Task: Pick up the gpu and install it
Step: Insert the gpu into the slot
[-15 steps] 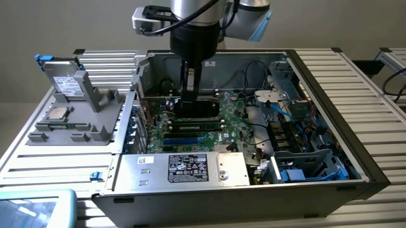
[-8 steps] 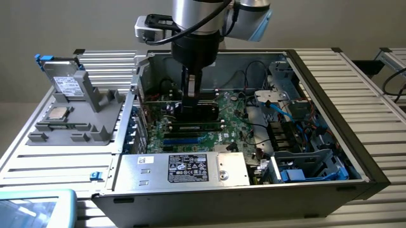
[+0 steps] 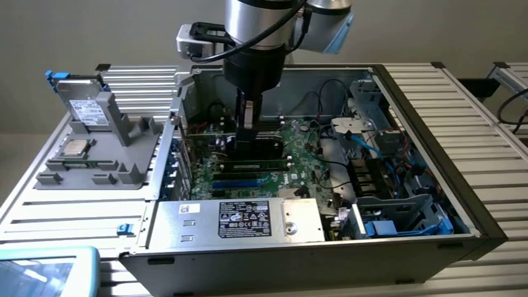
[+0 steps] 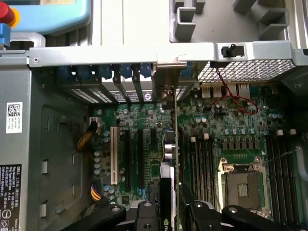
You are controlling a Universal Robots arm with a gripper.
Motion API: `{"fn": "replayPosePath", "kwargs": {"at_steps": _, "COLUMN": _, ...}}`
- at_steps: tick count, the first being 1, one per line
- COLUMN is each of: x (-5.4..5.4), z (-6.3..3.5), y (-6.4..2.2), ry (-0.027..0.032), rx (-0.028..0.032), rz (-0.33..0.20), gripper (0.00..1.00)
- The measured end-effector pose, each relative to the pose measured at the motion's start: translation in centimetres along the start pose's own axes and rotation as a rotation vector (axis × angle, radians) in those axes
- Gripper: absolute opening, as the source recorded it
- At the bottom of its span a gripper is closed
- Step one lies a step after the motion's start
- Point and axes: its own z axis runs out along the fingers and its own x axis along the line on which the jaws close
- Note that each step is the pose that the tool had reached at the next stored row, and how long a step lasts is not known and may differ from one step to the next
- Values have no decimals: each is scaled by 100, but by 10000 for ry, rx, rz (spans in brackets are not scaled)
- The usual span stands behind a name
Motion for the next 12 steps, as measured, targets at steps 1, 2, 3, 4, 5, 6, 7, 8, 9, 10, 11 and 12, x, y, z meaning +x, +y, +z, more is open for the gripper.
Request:
{"fn": "replayPosePath", "kwargs": {"at_steps": 1, "x": 0, "z": 0, "y": 0, "ry": 0, "rx": 0, "rz": 0, "gripper": 28}}
{"fn": "replayPosePath", "kwargs": {"at_steps": 2, "x": 0, "z": 3, "y": -1, "ry": 0, "rx": -1, "rz": 0, "gripper": 28}}
{"fn": "replayPosePath", "kwargs": {"at_steps": 3, "x": 1, "z": 17, "y": -3, "ry": -2, "rx": 0, "rz": -1, "gripper": 28}}
{"fn": "replayPosePath", "kwargs": {"at_steps": 4, "x": 2, "z": 35, "y": -5, "ry": -2, "rx": 0, "rz": -1, "gripper": 28}}
{"fn": "replayPosePath", "kwargs": {"at_steps": 5, "x": 2, "z": 52, "y": -8, "ry": -1, "rx": 0, "rz": -1, "gripper": 28}}
{"fn": "replayPosePath", "kwargs": {"at_steps": 6, "x": 3, "z": 69, "y": -11, "ry": 0, "rx": -1, "rz": -1, "gripper": 28}}
{"fn": "replayPosePath", "kwargs": {"at_steps": 7, "x": 3, "z": 88, "y": -15, "ry": 0, "rx": -1, "rz": -1, "gripper": 28}}
{"fn": "replayPosePath", "kwargs": {"at_steps": 8, "x": 4, "z": 106, "y": -19, "ry": 0, "rx": -1, "rz": -1, "gripper": 28}}
{"fn": "replayPosePath", "kwargs": {"at_steps": 9, "x": 7, "z": 124, "y": -22, "ry": -1, "rx": 0, "rz": -1, "gripper": 28}}
{"fn": "replayPosePath", "kwargs": {"at_steps": 10, "x": 12, "z": 141, "y": -25, "ry": -1, "rx": 0, "rz": -1, "gripper": 28}}
{"fn": "replayPosePath", "kwargs": {"at_steps": 11, "x": 19, "z": 159, "y": -27, "ry": -2, "rx": 0, "rz": -2, "gripper": 28}}
{"fn": "replayPosePath", "kwargs": {"at_steps": 12, "x": 27, "z": 178, "y": -30, "ry": -1, "rx": 0, "rz": -2, "gripper": 28}}
